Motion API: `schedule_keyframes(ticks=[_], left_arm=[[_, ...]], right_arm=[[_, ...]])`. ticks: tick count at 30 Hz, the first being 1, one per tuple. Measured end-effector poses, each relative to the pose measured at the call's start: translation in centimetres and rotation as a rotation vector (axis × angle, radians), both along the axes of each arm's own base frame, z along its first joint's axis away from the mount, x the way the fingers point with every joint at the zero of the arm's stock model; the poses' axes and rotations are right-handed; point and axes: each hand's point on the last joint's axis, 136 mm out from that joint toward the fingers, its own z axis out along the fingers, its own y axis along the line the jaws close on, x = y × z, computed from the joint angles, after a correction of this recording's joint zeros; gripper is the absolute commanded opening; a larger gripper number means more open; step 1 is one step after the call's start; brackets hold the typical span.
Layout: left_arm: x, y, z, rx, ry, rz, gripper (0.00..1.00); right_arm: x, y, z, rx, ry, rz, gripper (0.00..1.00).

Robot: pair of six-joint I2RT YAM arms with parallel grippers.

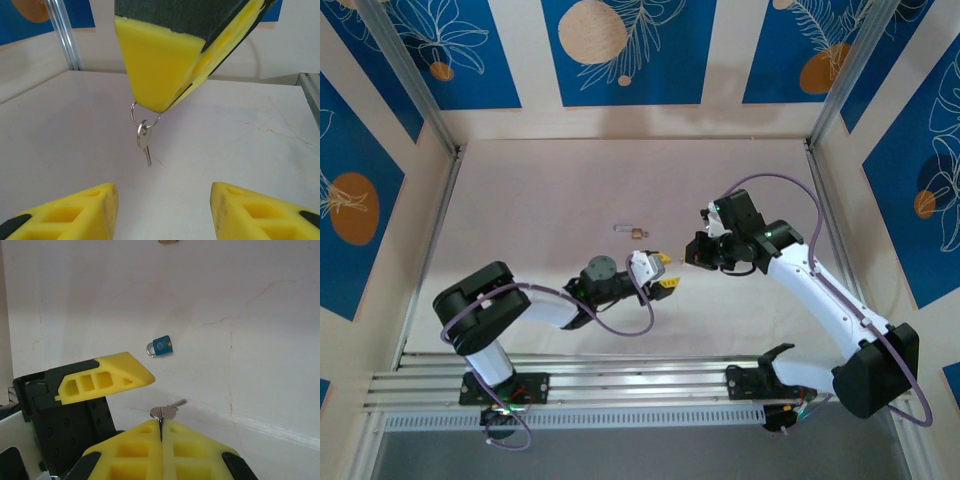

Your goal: Unlock with the key

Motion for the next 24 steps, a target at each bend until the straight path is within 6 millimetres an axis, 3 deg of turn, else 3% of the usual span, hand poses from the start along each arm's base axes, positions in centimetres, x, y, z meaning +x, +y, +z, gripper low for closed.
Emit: schedule_keyframes(ticks=[15,24], left_arm=[[0.4,-1.1,0.4,-0.041,0.038,-0.016,0.39],[0.5,-1.5,0.1,-0.044,0.056,-0.022,0.27]], right_arm=[[-0.5,0.6,0.4,0.011,-0.008,0.016,0.00],[-0.6,0.6,0.7,0.019,-0.014,0.012,0.00]])
